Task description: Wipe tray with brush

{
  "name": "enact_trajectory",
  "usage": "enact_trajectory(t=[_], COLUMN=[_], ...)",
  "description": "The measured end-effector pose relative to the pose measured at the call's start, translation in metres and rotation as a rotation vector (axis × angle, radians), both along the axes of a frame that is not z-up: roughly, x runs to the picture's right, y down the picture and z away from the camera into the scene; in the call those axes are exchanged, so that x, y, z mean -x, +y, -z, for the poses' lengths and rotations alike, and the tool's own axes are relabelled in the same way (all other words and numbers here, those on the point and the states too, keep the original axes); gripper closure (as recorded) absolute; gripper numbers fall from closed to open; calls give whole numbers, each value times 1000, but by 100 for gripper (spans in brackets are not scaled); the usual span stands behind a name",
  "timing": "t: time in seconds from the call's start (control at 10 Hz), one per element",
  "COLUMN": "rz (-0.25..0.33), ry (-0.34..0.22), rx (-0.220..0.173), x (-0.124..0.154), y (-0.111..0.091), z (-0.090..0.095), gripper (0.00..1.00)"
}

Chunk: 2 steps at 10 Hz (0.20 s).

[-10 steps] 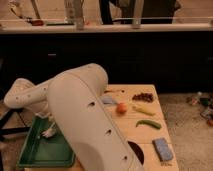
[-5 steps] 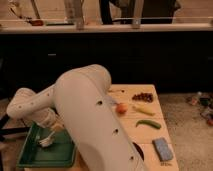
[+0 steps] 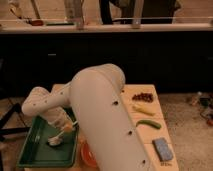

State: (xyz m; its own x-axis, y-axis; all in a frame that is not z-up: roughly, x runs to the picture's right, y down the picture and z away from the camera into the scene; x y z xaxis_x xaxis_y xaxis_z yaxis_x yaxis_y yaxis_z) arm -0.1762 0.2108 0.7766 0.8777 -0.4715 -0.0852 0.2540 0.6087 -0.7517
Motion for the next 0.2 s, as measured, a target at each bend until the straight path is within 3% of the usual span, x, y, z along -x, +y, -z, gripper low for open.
enact_trajectory(t=[0.2], rz=[-27], ry=[10], rx=[-9], x=[-8], y=[-6], z=[-2], gripper=[100])
